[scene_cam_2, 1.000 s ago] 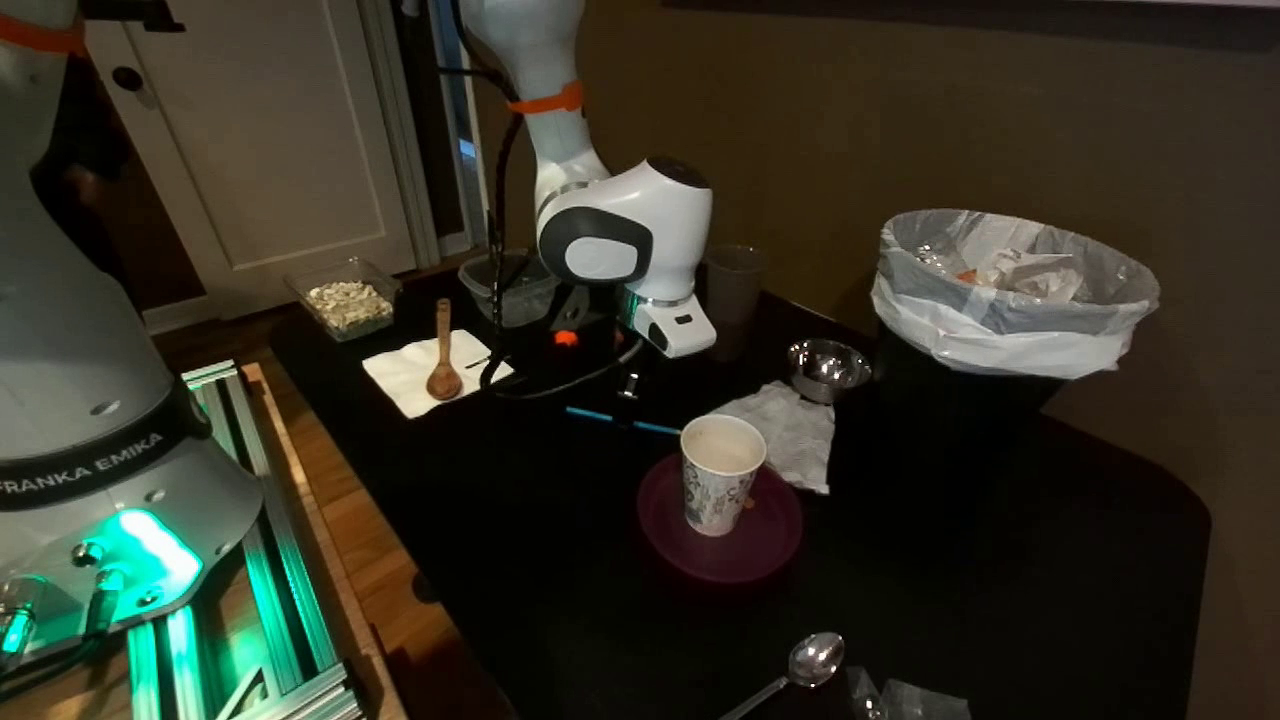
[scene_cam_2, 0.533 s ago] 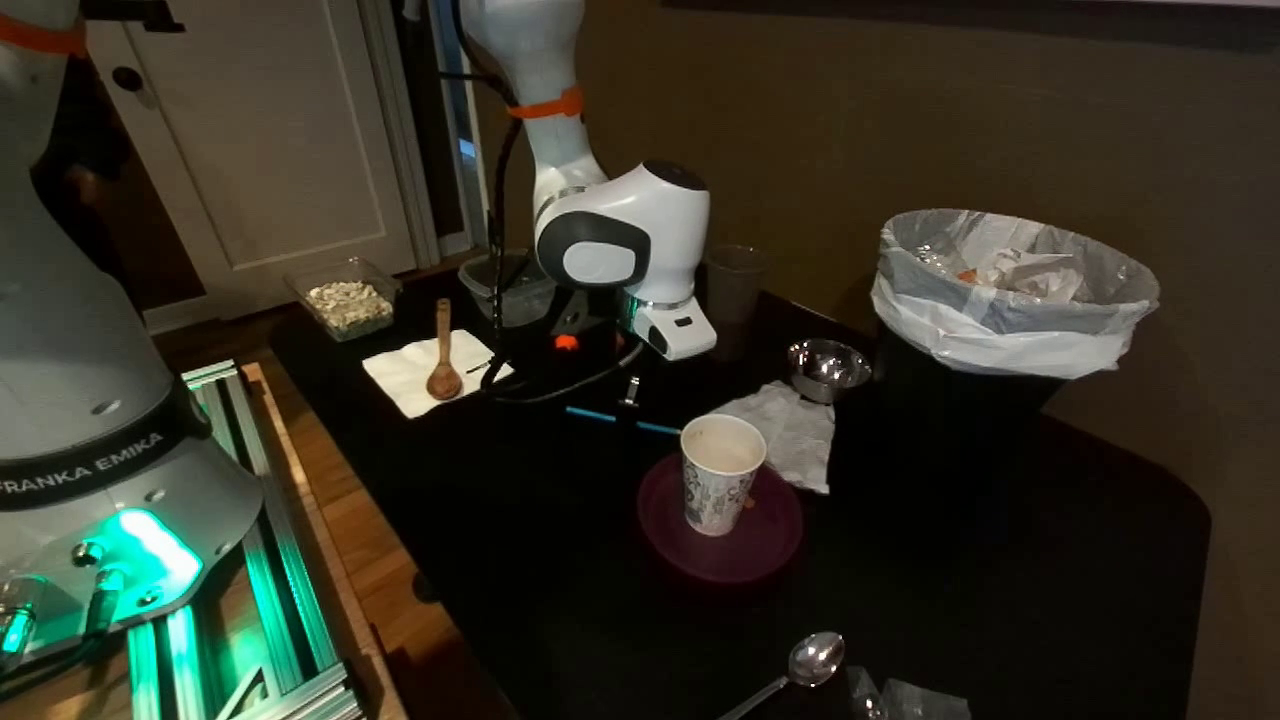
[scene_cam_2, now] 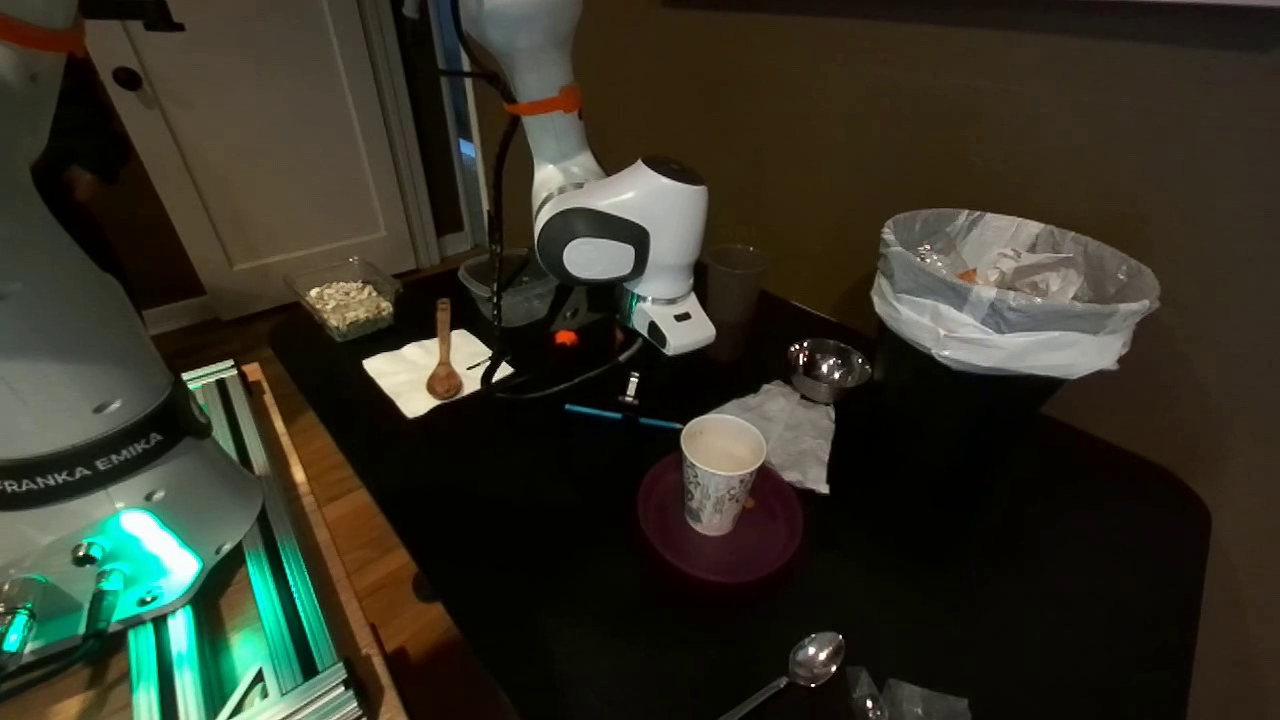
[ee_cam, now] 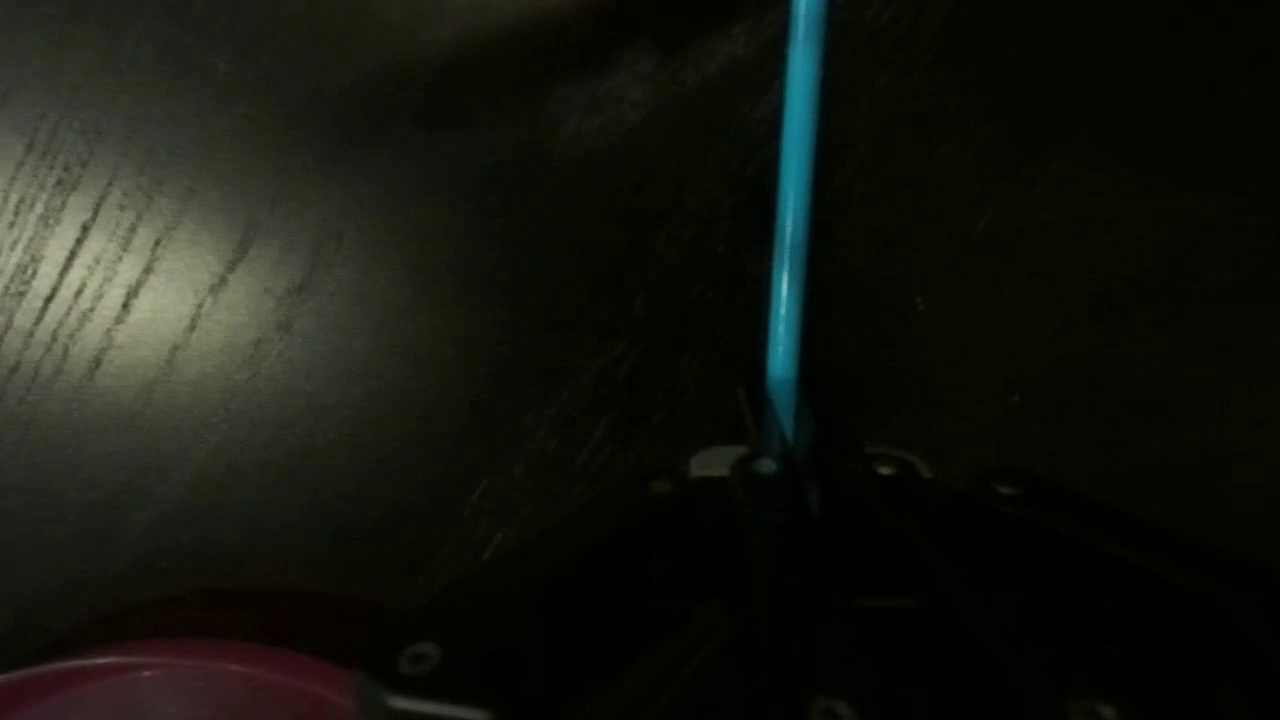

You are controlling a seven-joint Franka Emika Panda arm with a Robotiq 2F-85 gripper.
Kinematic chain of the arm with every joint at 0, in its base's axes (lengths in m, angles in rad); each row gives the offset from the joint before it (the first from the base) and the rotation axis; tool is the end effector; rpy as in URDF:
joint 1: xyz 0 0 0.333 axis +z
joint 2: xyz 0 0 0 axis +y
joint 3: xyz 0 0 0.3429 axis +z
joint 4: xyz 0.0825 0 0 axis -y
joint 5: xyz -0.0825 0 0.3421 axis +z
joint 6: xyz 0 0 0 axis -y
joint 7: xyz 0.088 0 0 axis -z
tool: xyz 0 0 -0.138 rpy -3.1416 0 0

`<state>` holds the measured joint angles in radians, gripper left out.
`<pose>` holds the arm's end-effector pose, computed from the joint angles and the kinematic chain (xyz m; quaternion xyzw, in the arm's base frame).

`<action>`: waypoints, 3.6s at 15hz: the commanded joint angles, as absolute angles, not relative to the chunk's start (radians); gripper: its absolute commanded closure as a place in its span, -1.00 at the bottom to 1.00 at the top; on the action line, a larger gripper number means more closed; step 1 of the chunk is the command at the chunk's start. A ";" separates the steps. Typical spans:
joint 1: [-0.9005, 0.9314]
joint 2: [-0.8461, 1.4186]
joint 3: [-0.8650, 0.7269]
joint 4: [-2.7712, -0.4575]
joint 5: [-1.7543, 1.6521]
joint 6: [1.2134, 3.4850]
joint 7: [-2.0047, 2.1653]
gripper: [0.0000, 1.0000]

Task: Pick the blue pencil and put it in the clear lunch box

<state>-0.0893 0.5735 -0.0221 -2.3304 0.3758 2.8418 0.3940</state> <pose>0.4876 -0.0714 0.1196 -0.9067 0.4185 0.0353 0.0391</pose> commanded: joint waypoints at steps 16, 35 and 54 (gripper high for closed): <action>-0.002 0.090 0.249 -2.510 0.645 2.469 -0.114 0.96; 0.280 0.049 0.335 -2.447 1.195 2.564 -0.705 0.82; 0.287 0.393 0.336 -2.070 1.686 2.707 -1.717 0.96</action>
